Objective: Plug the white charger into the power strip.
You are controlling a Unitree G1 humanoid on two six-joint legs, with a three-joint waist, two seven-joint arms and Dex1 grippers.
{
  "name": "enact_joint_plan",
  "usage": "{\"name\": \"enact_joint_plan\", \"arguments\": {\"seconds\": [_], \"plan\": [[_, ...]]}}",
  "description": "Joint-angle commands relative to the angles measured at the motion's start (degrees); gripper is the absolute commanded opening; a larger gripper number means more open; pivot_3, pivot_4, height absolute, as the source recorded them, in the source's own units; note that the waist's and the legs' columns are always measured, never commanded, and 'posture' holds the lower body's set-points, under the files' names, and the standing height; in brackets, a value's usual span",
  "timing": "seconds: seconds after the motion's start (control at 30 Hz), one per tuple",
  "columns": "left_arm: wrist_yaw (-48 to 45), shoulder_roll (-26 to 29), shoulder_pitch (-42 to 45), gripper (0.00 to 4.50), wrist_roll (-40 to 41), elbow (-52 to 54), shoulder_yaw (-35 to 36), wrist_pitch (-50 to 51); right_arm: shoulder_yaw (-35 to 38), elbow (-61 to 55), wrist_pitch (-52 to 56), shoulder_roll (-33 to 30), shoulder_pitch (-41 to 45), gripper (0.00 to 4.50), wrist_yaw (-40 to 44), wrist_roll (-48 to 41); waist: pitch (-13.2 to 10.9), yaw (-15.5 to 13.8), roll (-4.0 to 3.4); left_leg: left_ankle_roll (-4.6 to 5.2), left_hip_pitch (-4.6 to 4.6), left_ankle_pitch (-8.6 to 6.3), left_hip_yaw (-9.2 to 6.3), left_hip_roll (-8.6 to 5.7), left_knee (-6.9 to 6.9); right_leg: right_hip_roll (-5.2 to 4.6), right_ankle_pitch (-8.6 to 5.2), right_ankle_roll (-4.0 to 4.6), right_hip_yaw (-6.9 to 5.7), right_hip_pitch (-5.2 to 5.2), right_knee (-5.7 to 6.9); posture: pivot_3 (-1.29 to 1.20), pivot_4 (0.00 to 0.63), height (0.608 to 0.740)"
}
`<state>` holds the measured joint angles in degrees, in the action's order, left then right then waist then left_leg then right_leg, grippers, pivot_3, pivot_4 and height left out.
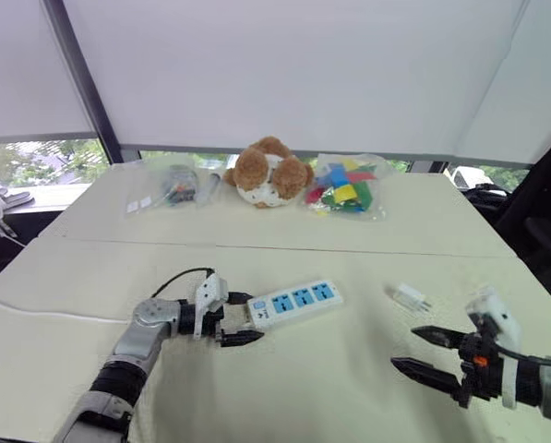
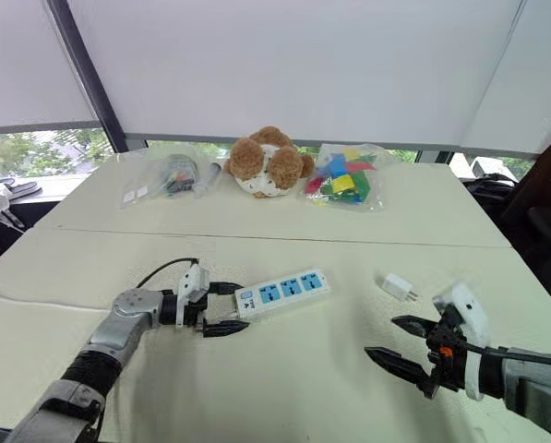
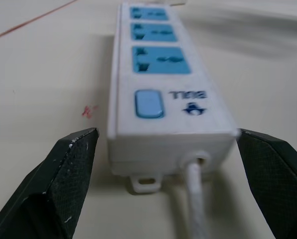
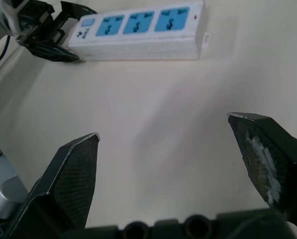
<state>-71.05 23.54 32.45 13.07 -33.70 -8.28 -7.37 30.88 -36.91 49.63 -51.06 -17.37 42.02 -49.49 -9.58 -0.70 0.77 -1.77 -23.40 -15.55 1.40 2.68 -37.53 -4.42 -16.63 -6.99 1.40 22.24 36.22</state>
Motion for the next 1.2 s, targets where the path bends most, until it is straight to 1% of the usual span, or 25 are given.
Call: {"name": "enact_joint_plan", "arguments": {"seconds": [0.03,0.17,0.27,0.3,0.33,0.47,0.53,0.6,0.67,0.7,0.77,0.8,0.87,0.9,0.97,1.0,1.03,1.1,1.2], "plan": [[-0.1,-1.8,1.0,4.50,-0.8,-3.1,0.1,-2.9,2.9,-2.8,-0.4,0.3,-0.6,4.49,-0.5,-0.8,0.0,0.0,-0.02,0.00,0.01,0.00,0.00,0.00,-0.07,0.00,0.00,0.00,0.00,-0.01,0.03,0.00,0.150,0.739],[-0.3,-3.9,1.4,4.50,-1.6,-6.1,-0.3,-5.2,3.6,-3.5,-0.1,0.4,-1.2,4.49,-0.9,-1.5,0.1,-0.1,-0.04,0.00,0.00,0.00,-0.03,0.01,-0.31,0.00,0.00,0.01,0.00,-0.12,0.08,0.00,0.150,0.739],[-0.7,-4.8,2.0,3.67,-1.9,-7.7,-0.3,-6.2,3.8,-3.6,-0.1,0.4,-1.5,4.50,-1.0,-1.8,0.1,-0.3,-0.05,0.01,0.00,0.00,-0.06,0.00,-0.39,-0.01,0.00,0.01,0.00,-0.21,0.07,0.00,0.150,0.739],[-0.5,-5.0,2.1,3.21,-2.0,-8.0,-0.2,-6.4,3.9,-3.7,-0.1,0.4,-1.6,4.50,-1.0,-1.9,0.1,-0.3,-0.05,0.01,0.00,-0.01,-0.07,-0.02,-0.40,-0.01,0.00,0.01,0.00,-0.25,0.06,0.00,0.150,0.739],[-0.5,-5.1,2.3,2.98,-2.1,-8.3,-0.1,-6.6,4.0,-3.7,-0.1,0.4,-1.7,4.50,-1.0,-2.0,0.1,-0.3,-0.06,0.01,0.00,-0.01,-0.09,-0.02,-0.42,-0.01,0.00,0.01,0.00,-0.26,0.06,0.00,0.150,0.739],[-1.3,-5.1,3.4,3.00,-2.6,-8.5,-0.3,-6.4,4.5,-3.4,-0.2,0.3,-2.1,4.50,-1.1,-2.1,0.1,-0.4,-0.06,0.01,0.02,-0.01,-0.12,-0.02,-0.45,-0.02,-0.01,0.02,-0.01,-0.33,0.06,0.00,0.150,0.739],[-5.6,-4.1,5.1,3.00,-1.5,-7.2,-0.9,-4.1,6.6,-2.4,0.5,-0.1,-1.8,4.50,-1.5,-2.8,0.1,-0.4,-0.04,0.01,0.02,-0.01,-0.14,-0.03,-0.48,-0.02,-0.01,0.03,-0.02,-0.35,0.06,0.00,0.150,0.739],[-11.9,-2.5,7.2,3.00,-1.5,-7.1,-2.3,-3.3,9.6,-0.2,2.2,-1.1,-0.6,4.50,-3.4,-2.6,0.1,-0.2,-0.01,0.01,0.00,-0.01,-0.14,-0.03,-0.49,-0.02,-0.01,0.03,-0.03,-0.34,0.05,0.00,0.150,0.739],[-17.4,-1.2,9.3,3.00,-3.2,-9.0,-4.3,-5.2,11.1,2.0,5.0,-4.2,0.9,4.50,-5.9,-0.1,0.1,-0.1,-0.02,0.01,-0.04,-0.01,-0.13,-0.04,-0.49,-0.01,-0.01,0.03,-0.03,-0.29,0.04,0.00,0.150,0.739],[-18.6,-0.9,9.9,3.00,-3.8,-9.9,-4.9,-6.2,11.5,2.8,6.0,-5.4,1.2,4.50,-6.2,0.7,0.1,-0.1,-0.03,0.01,-0.05,-0.01,-0.11,-0.04,-0.48,-0.01,-0.01,0.04,-0.02,-0.27,0.03,0.00,0.150,0.739],[-19.5,-1.3,11.5,3.00,-6.4,-14.4,-6.4,-11.2,13.1,5.7,7.6,-8.0,3.6,4.50,-4.1,-1.5,0.1,0.0,-0.02,0.02,-0.05,-0.01,-0.11,-0.04,-0.47,-0.02,-0.03,0.06,-0.02,-0.25,0.03,0.00,0.150,0.739],[-19.3,-2.0,12.2,3.00,-6.8,-16.4,-6.4,-12.0,13.7,7.6,9.0,-9.2,5.8,4.50,-2.9,-3.9,0.1,0.0,-0.02,0.05,-0.04,-0.03,-0.11,-0.03,-0.45,-0.01,-0.02,0.05,-0.03,-0.24,0.03,0.00,0.150,0.739],[-19.4,-3.5,13.4,3.00,-6.7,-19.1,-5.9,-11.9,12.2,10.9,10.0,-13.0,8.7,4.50,-0.6,-3.3,0.1,0.0,-0.05,0.10,-0.04,-0.06,-0.09,-0.02,-0.45,0.00,-0.01,0.03,-0.01,-0.21,0.03,0.00,0.150,0.739],[-19.0,-4.2,13.4,3.00,-6.7,-19.6,-5.7,-12.1,9.0,13.6,9.9,-17.0,9.9,4.50,1.0,-0.7,0.1,0.0,-0.03,0.12,-0.06,-0.07,-0.09,-0.02,-0.44,0.00,-0.01,0.03,-0.01,-0.19,0.03,0.00,0.150,0.739],[-18.3,-5.0,12.8,3.00,-6.9,-19.9,-5.3,-12.6,-1.3,20.6,9.1,-24.8,17.3,4.50,3.9,2.9,0.1,-0.1,-0.09,0.14,-0.08,-0.08,-0.08,-0.03,-0.47,-0.03,-0.01,0.02,-0.01,-0.19,0.04,0.00,0.150,0.739],[-18.2,-5.3,12.3,3.00,-7.0,-19.7,-5.4,-12.9,-5.9,23.7,8.3,-27.1,21.2,4.50,5.6,4.0,0.1,0.0,-0.08,0.14,-0.10,-0.08,-0.05,-0.04,-0.47,-0.07,-0.02,0.04,0.00,-0.16,0.03,0.00,0.150,0.739],[-18.1,-5.4,11.8,3.00,-7.2,-19.6,-5.5,-13.2,-11.6,26.7,7.4,-28.1,26.7,4.50,7.4,5.9,0.1,-0.1,-0.10,0.14,-0.09,-0.08,-0.02,-0.03,-0.51,-0.10,-0.05,0.09,0.01,-0.17,0.02,0.00,0.150,0.739],[-18.0,-5.7,10.9,3.00,-7.5,-19.1,-5.7,-13.5,-21.9,32.3,6.2,-28.1,37.1,4.50,12.0,10.1,0.1,0.0,-0.08,0.14,-0.12,-0.08,-0.03,-0.06,-0.50,-0.15,-0.12,0.22,0.01,-0.15,-0.01,0.00,0.150,0.739],[-17.5,-6.1,9.6,3.00,-7.6,-17.4,-5.9,-13.1,-38.5,43.6,1.5,-24.5,53.3,4.50,21.6,22.6,0.1,0.0,-0.15,0.14,-0.20,-0.08,-0.01,-0.13,-0.54,-0.20,-0.01,0.03,0.03,-0.09,-0.02,0.00,0.150,0.739]]}}
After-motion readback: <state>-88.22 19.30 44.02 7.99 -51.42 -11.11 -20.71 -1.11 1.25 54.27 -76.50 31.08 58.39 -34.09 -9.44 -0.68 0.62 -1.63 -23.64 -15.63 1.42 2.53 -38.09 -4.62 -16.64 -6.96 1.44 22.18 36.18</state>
